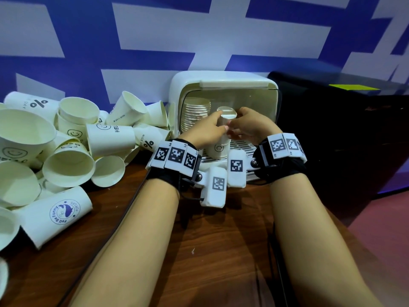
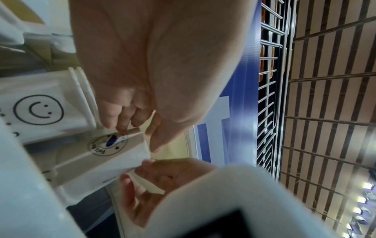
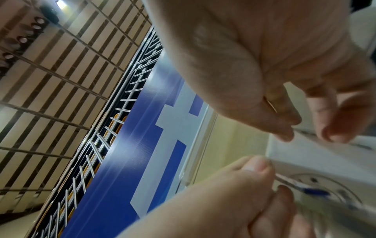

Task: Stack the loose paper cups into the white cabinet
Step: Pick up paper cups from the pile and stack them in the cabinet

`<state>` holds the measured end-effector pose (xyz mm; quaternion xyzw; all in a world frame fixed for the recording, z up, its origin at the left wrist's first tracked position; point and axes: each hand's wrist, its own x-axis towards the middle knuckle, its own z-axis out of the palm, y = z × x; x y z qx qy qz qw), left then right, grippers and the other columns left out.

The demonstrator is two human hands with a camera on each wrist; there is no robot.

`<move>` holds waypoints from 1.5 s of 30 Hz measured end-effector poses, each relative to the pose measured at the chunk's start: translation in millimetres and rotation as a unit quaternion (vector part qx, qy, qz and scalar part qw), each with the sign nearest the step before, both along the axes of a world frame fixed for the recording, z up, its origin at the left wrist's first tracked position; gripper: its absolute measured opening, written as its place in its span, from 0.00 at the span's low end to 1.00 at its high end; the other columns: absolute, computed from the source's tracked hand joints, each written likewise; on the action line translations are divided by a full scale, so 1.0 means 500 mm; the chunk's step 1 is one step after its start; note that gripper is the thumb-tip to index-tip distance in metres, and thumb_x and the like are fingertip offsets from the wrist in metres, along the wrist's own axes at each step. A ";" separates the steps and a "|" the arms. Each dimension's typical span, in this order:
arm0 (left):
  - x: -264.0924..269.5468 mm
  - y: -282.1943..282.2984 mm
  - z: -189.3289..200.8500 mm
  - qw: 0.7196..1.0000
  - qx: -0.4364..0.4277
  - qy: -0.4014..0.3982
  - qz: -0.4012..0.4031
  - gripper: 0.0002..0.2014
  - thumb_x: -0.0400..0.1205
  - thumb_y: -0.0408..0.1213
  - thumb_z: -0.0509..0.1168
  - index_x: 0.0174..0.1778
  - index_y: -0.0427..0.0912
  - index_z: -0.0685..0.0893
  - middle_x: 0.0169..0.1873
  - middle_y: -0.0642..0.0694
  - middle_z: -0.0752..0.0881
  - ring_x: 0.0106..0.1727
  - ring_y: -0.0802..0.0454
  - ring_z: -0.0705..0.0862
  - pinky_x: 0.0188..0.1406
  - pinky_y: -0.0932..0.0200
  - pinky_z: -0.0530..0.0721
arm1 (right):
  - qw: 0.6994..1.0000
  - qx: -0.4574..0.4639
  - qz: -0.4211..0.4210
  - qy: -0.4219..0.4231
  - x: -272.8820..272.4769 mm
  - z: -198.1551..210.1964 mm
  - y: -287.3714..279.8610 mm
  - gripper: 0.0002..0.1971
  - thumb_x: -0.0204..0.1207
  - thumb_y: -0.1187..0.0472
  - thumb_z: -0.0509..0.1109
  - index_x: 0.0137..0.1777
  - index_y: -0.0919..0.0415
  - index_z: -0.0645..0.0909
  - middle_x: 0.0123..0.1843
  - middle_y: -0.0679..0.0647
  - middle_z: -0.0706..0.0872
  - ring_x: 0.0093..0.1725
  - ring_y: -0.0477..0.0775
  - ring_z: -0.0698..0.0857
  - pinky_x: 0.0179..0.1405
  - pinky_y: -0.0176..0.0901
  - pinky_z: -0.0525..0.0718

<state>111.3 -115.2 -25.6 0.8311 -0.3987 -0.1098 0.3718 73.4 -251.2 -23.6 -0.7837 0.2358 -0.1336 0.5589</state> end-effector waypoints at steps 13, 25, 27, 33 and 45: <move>0.006 0.000 0.003 0.998 0.028 -0.057 -0.029 0.21 0.87 0.38 0.57 0.78 0.44 0.70 0.74 0.43 0.75 0.74 0.47 0.74 0.71 0.56 0.72 | 0.973 -0.220 0.024 0.071 -0.009 0.020 0.009 0.13 0.77 0.72 0.66 0.57 0.63 0.87 0.53 0.62 0.89 0.57 0.63 0.87 0.67 0.57 0.83; 0.004 0.006 0.001 0.994 0.075 -0.067 -0.046 0.20 0.87 0.37 0.57 0.77 0.46 0.72 0.71 0.44 0.78 0.68 0.48 0.77 0.62 0.58 0.75 | 0.967 -0.224 0.060 0.102 -0.023 0.022 0.018 0.13 0.82 0.69 0.64 0.61 0.62 0.86 0.58 0.63 0.88 0.57 0.57 0.85 0.67 0.54 0.83; 0.002 0.018 0.017 0.994 0.061 -0.082 -0.043 0.20 0.86 0.39 0.59 0.75 0.46 0.74 0.70 0.46 0.79 0.68 0.50 0.78 0.61 0.60 0.74 | 0.973 -0.201 0.074 0.090 -0.027 0.031 0.024 0.12 0.82 0.68 0.64 0.60 0.58 0.85 0.58 0.62 0.87 0.57 0.56 0.83 0.66 0.52 0.83; -0.013 0.105 0.105 0.995 -0.058 -0.078 -0.032 0.12 0.85 0.38 0.62 0.63 0.46 0.85 0.54 0.50 0.89 0.52 0.58 0.87 0.57 0.63 0.84 | 0.979 -0.161 0.124 0.013 -0.050 0.086 0.078 0.08 0.83 0.62 0.66 0.57 0.61 0.84 0.56 0.58 0.89 0.52 0.52 0.87 0.59 0.50 0.85; -0.023 0.324 0.149 0.981 -0.047 -0.126 0.138 0.10 0.84 0.42 0.62 0.55 0.49 0.87 0.50 0.53 0.89 0.50 0.58 0.86 0.55 0.52 0.85 | 0.955 -0.215 0.156 -0.131 -0.046 0.096 0.232 0.08 0.82 0.65 0.65 0.55 0.64 0.84 0.47 0.56 0.87 0.45 0.53 0.87 0.43 0.41 0.86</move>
